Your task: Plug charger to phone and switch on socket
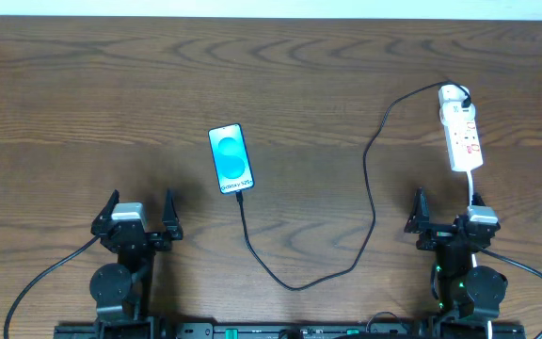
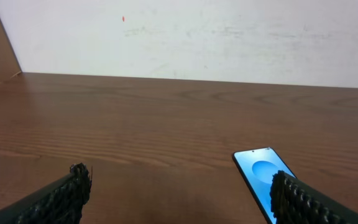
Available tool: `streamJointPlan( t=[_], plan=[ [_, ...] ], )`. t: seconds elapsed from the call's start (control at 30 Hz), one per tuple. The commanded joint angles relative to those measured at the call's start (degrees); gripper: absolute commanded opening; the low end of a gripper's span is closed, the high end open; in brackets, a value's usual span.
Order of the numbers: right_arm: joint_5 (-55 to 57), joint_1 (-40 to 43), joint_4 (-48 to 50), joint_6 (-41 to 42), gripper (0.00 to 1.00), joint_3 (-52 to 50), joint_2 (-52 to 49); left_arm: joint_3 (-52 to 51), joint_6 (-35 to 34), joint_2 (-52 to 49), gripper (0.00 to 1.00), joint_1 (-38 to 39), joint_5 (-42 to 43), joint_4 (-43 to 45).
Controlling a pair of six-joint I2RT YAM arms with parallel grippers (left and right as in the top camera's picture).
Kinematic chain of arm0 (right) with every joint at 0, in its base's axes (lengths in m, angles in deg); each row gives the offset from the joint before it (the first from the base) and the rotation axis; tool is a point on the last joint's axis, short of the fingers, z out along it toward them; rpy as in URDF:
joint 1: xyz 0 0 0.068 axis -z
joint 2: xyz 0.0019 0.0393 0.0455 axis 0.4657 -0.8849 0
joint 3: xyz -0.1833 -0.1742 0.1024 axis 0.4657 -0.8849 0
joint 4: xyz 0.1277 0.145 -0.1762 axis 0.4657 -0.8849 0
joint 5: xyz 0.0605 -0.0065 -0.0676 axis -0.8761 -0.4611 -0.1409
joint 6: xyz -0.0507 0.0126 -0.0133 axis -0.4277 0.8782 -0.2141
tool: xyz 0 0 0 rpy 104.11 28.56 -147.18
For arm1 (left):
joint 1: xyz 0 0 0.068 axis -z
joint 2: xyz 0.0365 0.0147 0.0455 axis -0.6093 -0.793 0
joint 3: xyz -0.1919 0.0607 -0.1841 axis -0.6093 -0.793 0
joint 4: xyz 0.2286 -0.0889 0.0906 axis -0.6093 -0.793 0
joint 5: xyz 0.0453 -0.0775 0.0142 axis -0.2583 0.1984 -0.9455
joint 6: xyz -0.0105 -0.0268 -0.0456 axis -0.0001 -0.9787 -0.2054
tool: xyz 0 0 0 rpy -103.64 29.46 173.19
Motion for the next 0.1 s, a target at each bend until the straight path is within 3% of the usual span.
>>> streamJointPlan(
  t=[0.0,0.07],
  plan=[
    [0.39,-0.35,-0.17,0.55,0.99,-0.11,0.35,-1.20,0.37,0.39,0.93,0.28,-0.09,-1.57],
    [0.42,-0.35,-0.20,0.55,0.99,-0.11,0.35,-1.20,0.37,0.39,0.93,0.28,-0.09,-1.57]
  ],
)
